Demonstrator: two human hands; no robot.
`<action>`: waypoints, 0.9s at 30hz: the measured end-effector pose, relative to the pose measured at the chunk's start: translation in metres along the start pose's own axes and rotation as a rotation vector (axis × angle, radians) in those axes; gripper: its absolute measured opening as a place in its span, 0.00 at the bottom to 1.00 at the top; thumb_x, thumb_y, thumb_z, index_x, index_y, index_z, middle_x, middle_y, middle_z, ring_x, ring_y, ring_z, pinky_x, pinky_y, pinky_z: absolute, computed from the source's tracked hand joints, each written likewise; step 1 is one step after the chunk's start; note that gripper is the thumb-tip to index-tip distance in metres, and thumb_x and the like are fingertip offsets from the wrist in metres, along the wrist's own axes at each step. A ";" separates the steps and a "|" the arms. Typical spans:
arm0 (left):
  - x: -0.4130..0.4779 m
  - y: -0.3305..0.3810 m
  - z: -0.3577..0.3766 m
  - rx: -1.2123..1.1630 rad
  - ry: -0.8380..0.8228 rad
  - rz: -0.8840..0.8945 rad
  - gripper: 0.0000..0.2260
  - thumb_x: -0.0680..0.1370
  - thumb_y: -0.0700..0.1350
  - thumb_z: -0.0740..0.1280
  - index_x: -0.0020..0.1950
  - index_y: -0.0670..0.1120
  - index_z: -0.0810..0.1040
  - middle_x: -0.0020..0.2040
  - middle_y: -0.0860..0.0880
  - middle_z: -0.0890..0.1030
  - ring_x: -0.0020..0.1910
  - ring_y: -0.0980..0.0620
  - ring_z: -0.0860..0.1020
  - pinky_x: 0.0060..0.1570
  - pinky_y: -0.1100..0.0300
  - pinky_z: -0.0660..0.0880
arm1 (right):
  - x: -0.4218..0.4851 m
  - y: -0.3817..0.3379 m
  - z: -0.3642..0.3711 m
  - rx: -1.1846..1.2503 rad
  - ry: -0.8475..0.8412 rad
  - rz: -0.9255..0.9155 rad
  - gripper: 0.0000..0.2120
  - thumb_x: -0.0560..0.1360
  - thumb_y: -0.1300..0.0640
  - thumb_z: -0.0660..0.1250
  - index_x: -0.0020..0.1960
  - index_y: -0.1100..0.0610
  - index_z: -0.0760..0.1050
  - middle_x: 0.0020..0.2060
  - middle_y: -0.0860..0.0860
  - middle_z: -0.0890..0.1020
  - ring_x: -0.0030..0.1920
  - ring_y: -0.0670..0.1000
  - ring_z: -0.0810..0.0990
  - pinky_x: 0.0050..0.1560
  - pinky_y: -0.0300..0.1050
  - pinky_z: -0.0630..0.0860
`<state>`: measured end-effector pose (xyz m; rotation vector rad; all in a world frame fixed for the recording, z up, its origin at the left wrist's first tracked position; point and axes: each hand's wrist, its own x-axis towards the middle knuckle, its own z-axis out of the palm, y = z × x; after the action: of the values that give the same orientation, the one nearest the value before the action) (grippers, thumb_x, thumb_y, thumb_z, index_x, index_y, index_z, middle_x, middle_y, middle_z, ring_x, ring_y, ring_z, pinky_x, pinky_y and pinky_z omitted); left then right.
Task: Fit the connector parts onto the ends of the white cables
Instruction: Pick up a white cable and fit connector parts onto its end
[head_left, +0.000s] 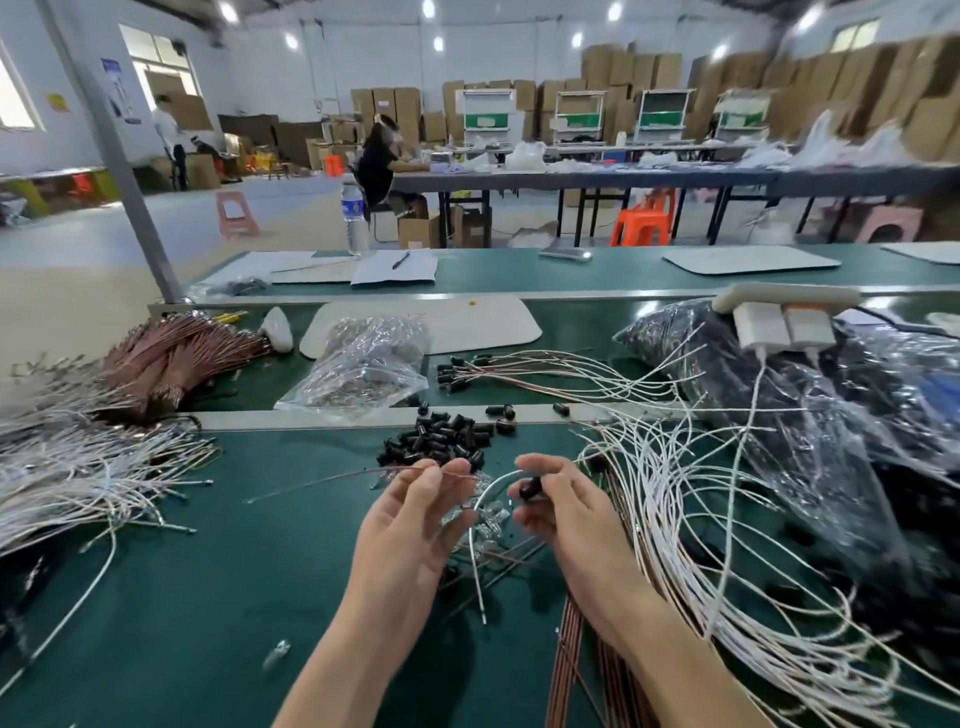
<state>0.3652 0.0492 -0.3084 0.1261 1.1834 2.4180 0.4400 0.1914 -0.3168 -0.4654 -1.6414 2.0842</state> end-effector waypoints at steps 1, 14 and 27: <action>0.001 -0.001 -0.001 0.011 0.001 0.012 0.07 0.72 0.45 0.70 0.49 0.46 0.80 0.48 0.45 0.86 0.43 0.51 0.85 0.37 0.59 0.81 | -0.002 0.001 0.002 0.026 -0.013 0.019 0.15 0.84 0.63 0.55 0.54 0.57 0.80 0.40 0.54 0.86 0.37 0.49 0.82 0.38 0.39 0.79; 0.000 -0.006 0.000 0.185 -0.035 0.128 0.04 0.70 0.47 0.72 0.42 0.52 0.86 0.47 0.43 0.86 0.46 0.47 0.85 0.41 0.60 0.81 | -0.011 -0.003 0.014 -0.024 -0.149 -0.059 0.09 0.75 0.50 0.70 0.54 0.48 0.84 0.44 0.54 0.86 0.44 0.50 0.85 0.46 0.40 0.81; -0.004 -0.008 0.001 0.280 -0.065 0.188 0.06 0.72 0.49 0.72 0.45 0.49 0.84 0.47 0.42 0.86 0.47 0.45 0.86 0.44 0.60 0.81 | -0.012 -0.001 0.015 -0.001 -0.077 -0.069 0.08 0.77 0.54 0.69 0.54 0.52 0.84 0.48 0.57 0.86 0.44 0.52 0.85 0.45 0.40 0.81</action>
<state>0.3718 0.0527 -0.3134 0.4159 1.5346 2.3683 0.4423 0.1731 -0.3123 -0.3277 -1.6780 2.0745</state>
